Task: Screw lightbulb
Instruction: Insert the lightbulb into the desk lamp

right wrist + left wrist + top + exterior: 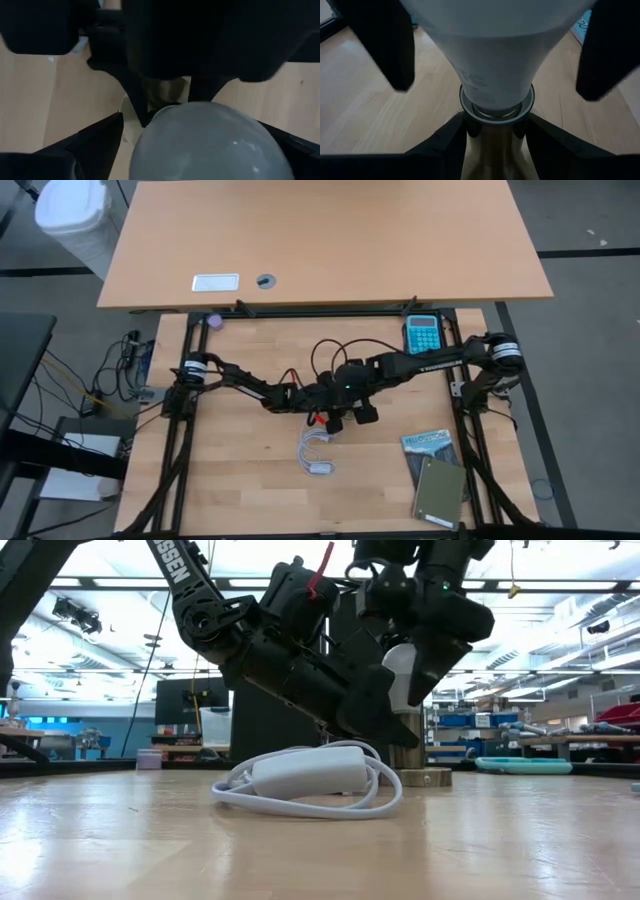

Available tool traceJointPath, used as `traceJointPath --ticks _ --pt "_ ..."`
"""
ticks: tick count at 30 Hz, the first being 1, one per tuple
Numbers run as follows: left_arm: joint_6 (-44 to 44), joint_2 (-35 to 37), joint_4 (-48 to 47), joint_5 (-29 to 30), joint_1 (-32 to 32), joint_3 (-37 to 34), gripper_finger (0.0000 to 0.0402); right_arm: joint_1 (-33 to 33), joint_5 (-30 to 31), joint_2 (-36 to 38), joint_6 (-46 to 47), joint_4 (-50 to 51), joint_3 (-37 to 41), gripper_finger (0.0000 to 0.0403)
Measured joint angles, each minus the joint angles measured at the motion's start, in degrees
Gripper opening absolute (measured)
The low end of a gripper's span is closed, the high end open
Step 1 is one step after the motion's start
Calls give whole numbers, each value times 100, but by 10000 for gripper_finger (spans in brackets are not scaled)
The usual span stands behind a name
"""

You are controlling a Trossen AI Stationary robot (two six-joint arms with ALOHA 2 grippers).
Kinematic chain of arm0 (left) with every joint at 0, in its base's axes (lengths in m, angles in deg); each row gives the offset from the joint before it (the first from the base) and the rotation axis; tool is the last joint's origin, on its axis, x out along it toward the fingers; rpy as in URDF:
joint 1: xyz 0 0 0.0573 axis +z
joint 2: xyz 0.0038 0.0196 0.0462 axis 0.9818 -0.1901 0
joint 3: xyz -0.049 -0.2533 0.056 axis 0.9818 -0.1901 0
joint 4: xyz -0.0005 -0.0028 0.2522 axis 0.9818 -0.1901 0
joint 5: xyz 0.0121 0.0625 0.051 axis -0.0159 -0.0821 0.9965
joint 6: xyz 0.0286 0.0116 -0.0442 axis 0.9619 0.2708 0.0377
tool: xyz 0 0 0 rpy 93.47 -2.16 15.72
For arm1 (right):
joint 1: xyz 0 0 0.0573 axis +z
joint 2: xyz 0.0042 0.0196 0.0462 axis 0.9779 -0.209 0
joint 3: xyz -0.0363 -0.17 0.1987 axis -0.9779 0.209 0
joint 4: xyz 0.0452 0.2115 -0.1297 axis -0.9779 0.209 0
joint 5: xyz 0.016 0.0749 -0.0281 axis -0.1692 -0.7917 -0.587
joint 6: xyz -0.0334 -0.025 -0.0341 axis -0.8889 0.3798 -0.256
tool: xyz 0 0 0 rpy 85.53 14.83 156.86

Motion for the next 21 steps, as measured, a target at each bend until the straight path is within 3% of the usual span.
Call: traceJointPath --ticks 21 --pt "-7 4 -44 4 0 0 189 -39 -24 -57 -128 -13 -61 264"
